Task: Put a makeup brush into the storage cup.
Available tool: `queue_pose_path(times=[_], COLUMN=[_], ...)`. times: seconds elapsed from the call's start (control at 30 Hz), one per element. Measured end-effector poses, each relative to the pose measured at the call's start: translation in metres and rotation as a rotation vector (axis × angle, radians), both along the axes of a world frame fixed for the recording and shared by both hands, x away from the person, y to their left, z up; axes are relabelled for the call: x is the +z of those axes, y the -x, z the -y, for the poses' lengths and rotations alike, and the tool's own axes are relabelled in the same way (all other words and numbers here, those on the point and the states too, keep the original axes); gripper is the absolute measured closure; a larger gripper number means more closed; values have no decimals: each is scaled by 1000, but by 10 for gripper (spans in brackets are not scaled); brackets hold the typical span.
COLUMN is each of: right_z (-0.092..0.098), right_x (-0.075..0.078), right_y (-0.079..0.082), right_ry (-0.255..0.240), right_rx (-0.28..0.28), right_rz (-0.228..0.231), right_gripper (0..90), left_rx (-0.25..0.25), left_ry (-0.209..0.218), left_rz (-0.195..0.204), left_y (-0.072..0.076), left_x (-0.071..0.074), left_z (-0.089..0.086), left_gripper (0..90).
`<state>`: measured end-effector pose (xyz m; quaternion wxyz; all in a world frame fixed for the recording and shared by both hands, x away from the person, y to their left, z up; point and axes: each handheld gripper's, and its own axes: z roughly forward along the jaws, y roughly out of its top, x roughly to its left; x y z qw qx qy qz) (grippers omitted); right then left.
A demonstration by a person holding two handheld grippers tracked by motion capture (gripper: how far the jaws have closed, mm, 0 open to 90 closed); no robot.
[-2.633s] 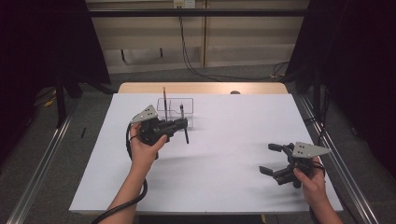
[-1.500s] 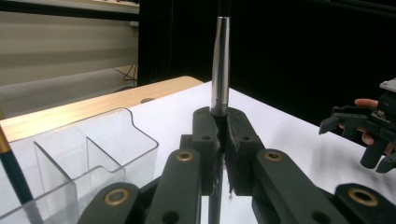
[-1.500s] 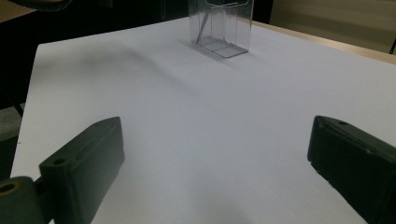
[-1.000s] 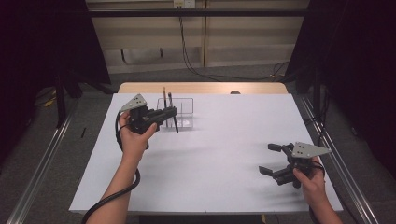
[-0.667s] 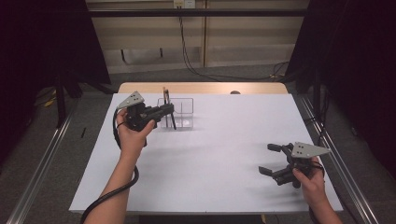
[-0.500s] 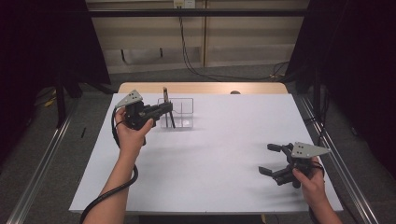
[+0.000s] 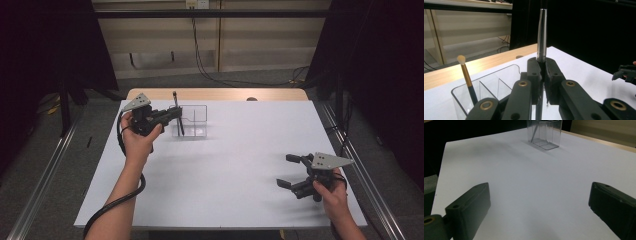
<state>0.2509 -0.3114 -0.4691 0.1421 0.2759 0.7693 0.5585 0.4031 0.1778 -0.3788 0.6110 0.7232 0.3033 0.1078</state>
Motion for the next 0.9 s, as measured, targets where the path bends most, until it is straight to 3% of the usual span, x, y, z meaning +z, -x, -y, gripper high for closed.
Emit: queue_pose_path(times=[0.9], right_z=[0], right_x=[0], right_y=[0], right_ry=[-4], right_rx=[1], right_rz=[3], right_gripper=[39], left_rx=[50], left_ry=[-1], left_rz=[16], left_y=[-13], left_x=[19], left_z=[-11], left_gripper=[838])
